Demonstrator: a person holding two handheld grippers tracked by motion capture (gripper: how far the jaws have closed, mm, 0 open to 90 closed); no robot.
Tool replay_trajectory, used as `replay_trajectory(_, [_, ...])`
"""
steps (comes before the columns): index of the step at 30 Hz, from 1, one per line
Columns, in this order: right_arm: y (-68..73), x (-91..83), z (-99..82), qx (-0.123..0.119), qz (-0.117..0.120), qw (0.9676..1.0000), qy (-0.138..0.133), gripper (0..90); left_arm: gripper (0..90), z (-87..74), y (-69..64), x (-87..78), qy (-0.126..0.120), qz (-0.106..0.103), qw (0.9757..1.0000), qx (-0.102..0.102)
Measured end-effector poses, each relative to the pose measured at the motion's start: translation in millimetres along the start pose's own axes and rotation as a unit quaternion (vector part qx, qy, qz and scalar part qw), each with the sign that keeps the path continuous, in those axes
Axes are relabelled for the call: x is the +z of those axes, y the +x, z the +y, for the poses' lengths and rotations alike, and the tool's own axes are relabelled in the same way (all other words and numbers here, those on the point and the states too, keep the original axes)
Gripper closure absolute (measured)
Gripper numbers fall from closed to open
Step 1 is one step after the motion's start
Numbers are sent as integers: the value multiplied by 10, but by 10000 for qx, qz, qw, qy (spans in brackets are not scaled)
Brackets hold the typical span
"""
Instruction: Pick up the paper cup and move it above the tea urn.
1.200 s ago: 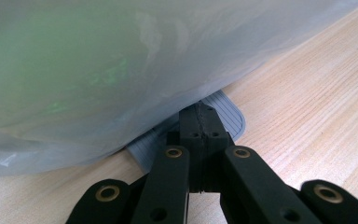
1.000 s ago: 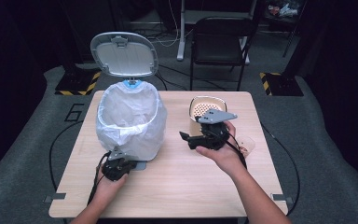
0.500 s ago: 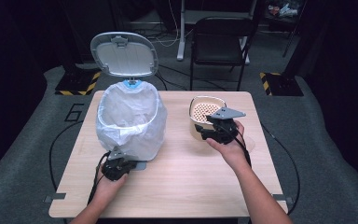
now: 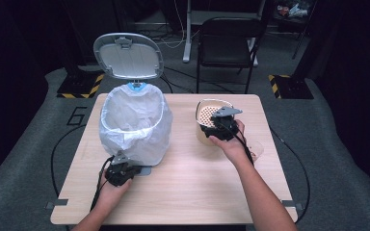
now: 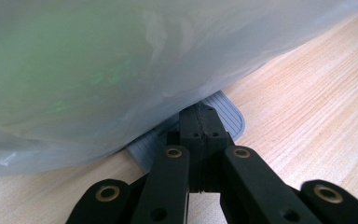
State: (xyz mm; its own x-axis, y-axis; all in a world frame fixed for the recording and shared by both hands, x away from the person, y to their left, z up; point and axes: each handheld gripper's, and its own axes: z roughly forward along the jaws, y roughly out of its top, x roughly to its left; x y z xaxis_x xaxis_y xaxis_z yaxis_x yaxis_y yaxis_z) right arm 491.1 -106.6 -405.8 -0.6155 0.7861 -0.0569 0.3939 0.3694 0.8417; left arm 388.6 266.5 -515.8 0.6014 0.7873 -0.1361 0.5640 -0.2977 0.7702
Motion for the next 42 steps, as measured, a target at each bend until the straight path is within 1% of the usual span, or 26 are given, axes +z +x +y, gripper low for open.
replay_trajectory(4, [-65, 83, -17, 82, 43, 9999, 137, 438, 900, -1, 0, 1, -9, -13, 10000, -22])
replay_trajectory(5, [-79, 101, -24, 100, 104, 9998, 154, 466, 900, -1, 1, 1, -6, -13, 10000, -22])
replay_trajectory(6, [-91, 118, -30, 109, 183, 9996, 209, 469, 900, -1, 1, 2, -12, -17, 10000, -29])
replay_trajectory(8, [-105, 155, -43, 69, 154, 9994, 286, 469, 900, -1, 2, 2, -12, -24, 10000, -35])
replay_trajectory(10, [-108, 164, -47, 78, 154, 9994, 301, 476, 900, -1, 3, 2, -14, -29, 10000, -34])
replay_trajectory(11, [-132, 197, -55, 63, 277, 9990, 354, 510, 900, -1, 4, 2, -14, -30, 10000, -34])
replay_trajectory(12, [-136, 209, -57, 92, 317, 9987, 390, 517, 900, 1, 4, 0, 4, -23, 10000, -32])
replay_trajectory(15, [-133, 237, -70, 87, 329, 9982, 491, 569, 900, -1, 6, 2, -16, -42, 10000, -44])
replay_trajectory(16, [-132, 243, -72, 87, 329, 9980, 528, 571, 900, -1, 6, 3, -21, -50, 10000, -54])
replay_trajectory(18, [-131, 246, -75, 3, 276, 9983, 521, 591, 900, -1, 6, 3, -17, -47, 10000, -50])
replay_trajectory(19, [-132, 241, -74, 2, 278, 9982, 526, 610, 900, -1, 6, 3, -21, -50, 10000, -55])
replay_trajectory(21, [-137, 234, -73, 48, 367, 9978, 541, 626, 900, -1, 7, 2, -17, -54, 10000, -52])
replay_trajectory(23, [-142, 231, -76, 13, 462, 9974, 544, 656, 900, -1, 7, 2, -18, -43, 10000, -45])
replay_trajectory(25, [-148, 220, -73, 42, 650, 9962, 576, 687, 900, -2, 7, 2, -19, -40, 10000, -44])
replay_trajectory(30, [-99, 152, -93, -33, 899, 9939, 634, 731, 900, -2, 8, 2, -23, -42, 10000, -46])
replay_trajectory(31, [-88, 135, -104, -69, 940, 9937, 612, 731, 900, -2, 8, 2, -16, -45, 10000, -49])
replay_trajectory(33, [-58, 94, -130, -36, 1035, 9928, 609, 731, 900, -2, 8, 2, -19, -46, 10000, -56])
replay_trajectory(35, [-28, 47, -161, -52, 1129, 9918, 600, 730, 900, -2, 7, 2, -21, -39, 10000, -46])
replay_trajectory(36, [-10, 21, -180, -58, 1186, 9912, 589, 730, 900, -1, 9, -1, -16, 11, 10000, -18])
replay_trajectory(38, [28, -35, -218, -106, 1285, 9900, 571, 729, 900, -1, 14, 6, -59, 9, 10000, 5])
replay_trajectory(40, [70, -87, -250, -190, 1370, 9888, 566, 728, 900, -3, 7, 3, -20, -52, 10000, -72])
replay_trajectory(41, [92, -113, -266, -214, 1415, 9881, 566, 727, 900, -3, 6, 3, -19, -48, 10000, -68])
replay_trajectory(42, [117, -139, -284, -216, 1452, 9876, 552, 727, 900, -2, 9, 0, -19, 0, 10000, -37])
